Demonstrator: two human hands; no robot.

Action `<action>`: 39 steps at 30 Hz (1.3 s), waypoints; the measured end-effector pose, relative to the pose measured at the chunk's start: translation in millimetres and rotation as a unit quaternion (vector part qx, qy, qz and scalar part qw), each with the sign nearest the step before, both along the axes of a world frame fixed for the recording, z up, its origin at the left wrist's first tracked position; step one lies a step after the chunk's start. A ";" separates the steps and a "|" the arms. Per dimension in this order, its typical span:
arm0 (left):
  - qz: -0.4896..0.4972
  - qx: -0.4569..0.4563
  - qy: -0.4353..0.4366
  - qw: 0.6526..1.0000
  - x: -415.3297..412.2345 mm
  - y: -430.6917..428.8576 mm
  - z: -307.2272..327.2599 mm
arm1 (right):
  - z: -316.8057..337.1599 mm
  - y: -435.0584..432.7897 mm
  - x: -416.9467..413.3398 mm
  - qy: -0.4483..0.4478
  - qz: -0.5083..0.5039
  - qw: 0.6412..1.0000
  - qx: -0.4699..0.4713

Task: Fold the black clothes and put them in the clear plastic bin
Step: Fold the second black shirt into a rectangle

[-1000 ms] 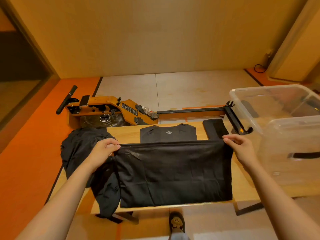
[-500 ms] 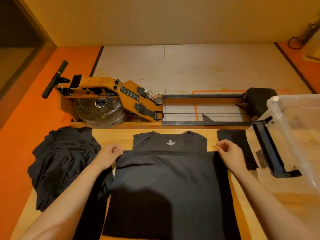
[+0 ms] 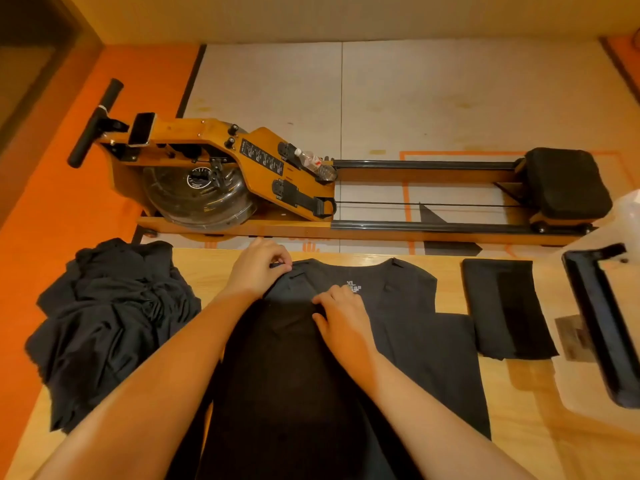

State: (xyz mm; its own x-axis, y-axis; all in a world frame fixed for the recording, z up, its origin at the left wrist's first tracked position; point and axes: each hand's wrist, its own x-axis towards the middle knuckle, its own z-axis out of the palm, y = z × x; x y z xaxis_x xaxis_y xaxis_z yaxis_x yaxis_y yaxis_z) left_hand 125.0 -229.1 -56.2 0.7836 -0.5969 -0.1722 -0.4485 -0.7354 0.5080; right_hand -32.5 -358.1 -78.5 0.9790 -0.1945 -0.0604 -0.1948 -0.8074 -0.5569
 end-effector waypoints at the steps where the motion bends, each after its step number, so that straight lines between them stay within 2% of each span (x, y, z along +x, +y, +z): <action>1: 0.012 -0.009 0.020 1.000 2.6 -0.3 -0.2 | 0.2 0.9 -0.8 -0.009 -0.005 1.000 0.004; 3: 0.032 -0.018 0.056 0.998 9.0 0.6 -1.4 | 1.5 0.4 -2.3 -0.017 0.003 1.000 0.016; 8: 0.024 -0.015 0.068 0.997 11.7 -3.3 -3.8 | 5.7 -4.5 4.1 0.005 -0.004 0.998 0.055; 17: 0.022 -0.062 -0.002 0.998 5.6 10.9 -14.3 | 18.0 9.1 41.9 0.075 -0.144 0.986 0.035; 21: 0.028 -0.062 0.003 0.998 6.2 14.5 -13.3 | 17.7 17.6 48.2 0.064 -0.159 0.985 0.015; 25: 0.064 -0.071 0.009 0.995 6.9 14.4 -11.3 | 20.7 18.9 51.2 0.010 -0.187 0.982 0.032; 30: 0.054 -0.027 -0.008 0.998 8.6 13.7 -14.4 | 17.4 17.2 54.7 0.042 -0.172 0.984 0.013; 36: 0.069 -0.075 -0.077 0.992 2.5 18.4 -12.7 | 23.1 0.6 35.3 -0.002 -0.176 0.984 0.013; 39: 0.043 -0.050 -0.062 0.996 -7.9 37.2 -14.9 | 21.1 -23.5 6.2 0.011 -0.163 0.986 -0.010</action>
State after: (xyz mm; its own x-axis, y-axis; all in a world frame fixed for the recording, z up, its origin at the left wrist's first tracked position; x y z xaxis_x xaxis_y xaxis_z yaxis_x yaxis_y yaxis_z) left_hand 117.0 -191.9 -71.1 0.8446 -0.5352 -0.0132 -0.4496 -0.7224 0.5254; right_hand -26.3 -381.5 -57.4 0.8625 -0.5005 -0.0749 -0.4585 -0.7101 -0.5343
